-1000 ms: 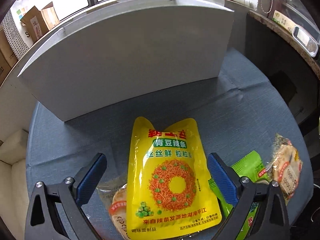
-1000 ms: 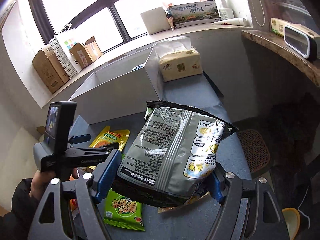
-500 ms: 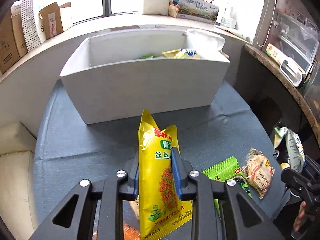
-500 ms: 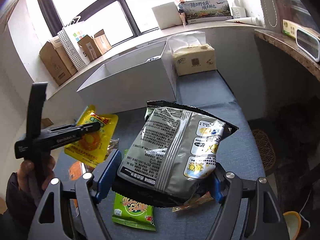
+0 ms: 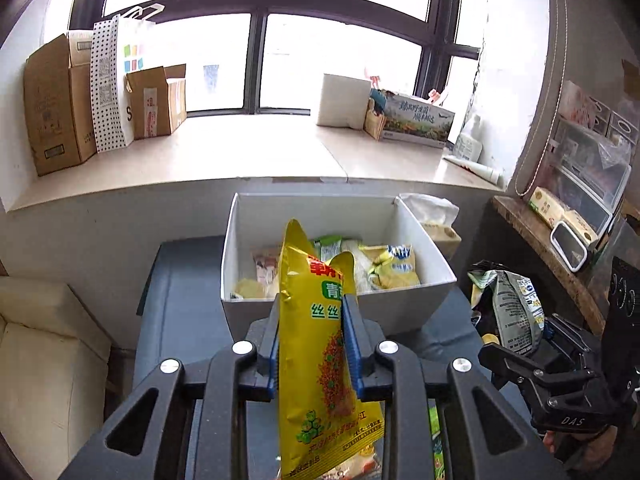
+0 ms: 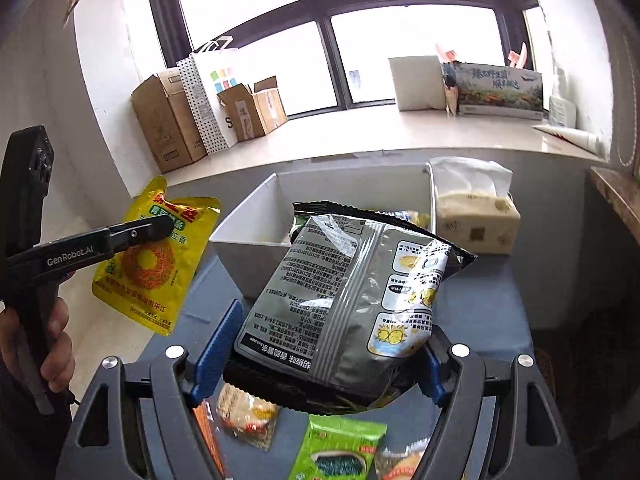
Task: Organize snacks
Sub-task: 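Lower both bags into the white box and open both tools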
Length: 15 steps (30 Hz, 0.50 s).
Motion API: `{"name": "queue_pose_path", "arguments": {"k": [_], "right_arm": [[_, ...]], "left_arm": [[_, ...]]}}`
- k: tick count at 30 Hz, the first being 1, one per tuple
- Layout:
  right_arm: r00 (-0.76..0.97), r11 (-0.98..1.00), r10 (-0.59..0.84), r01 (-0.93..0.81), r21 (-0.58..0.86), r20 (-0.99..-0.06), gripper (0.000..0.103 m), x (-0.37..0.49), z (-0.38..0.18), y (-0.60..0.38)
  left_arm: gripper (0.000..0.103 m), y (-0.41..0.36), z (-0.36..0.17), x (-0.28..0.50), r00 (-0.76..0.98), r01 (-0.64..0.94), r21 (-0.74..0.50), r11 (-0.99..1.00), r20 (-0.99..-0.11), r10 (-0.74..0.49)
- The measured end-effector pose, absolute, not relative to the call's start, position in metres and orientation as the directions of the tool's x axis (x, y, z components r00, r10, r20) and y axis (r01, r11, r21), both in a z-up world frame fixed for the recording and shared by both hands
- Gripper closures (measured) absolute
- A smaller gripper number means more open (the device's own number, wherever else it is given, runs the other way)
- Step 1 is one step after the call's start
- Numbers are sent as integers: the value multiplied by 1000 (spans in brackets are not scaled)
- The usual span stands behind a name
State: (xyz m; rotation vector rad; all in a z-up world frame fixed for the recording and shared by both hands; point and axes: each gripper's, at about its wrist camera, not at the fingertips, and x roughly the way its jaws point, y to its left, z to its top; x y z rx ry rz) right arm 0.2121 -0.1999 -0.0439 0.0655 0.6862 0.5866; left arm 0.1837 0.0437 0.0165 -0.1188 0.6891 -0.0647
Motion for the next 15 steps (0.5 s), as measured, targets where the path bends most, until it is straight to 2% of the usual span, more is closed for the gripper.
{"name": "queue_pose_path", "arguments": {"k": [8,15], "right_arm": [[614,823,548,-518,234,-568,22,285,-17,-173],[605,831,518,-525,187,-605,22,343,-18,-148]], "left_arm": [[74,51,37,253,792,-1,-83,997,-609,-50],[74,54,21,304,775,-22,-68,997,-631,-26]]}}
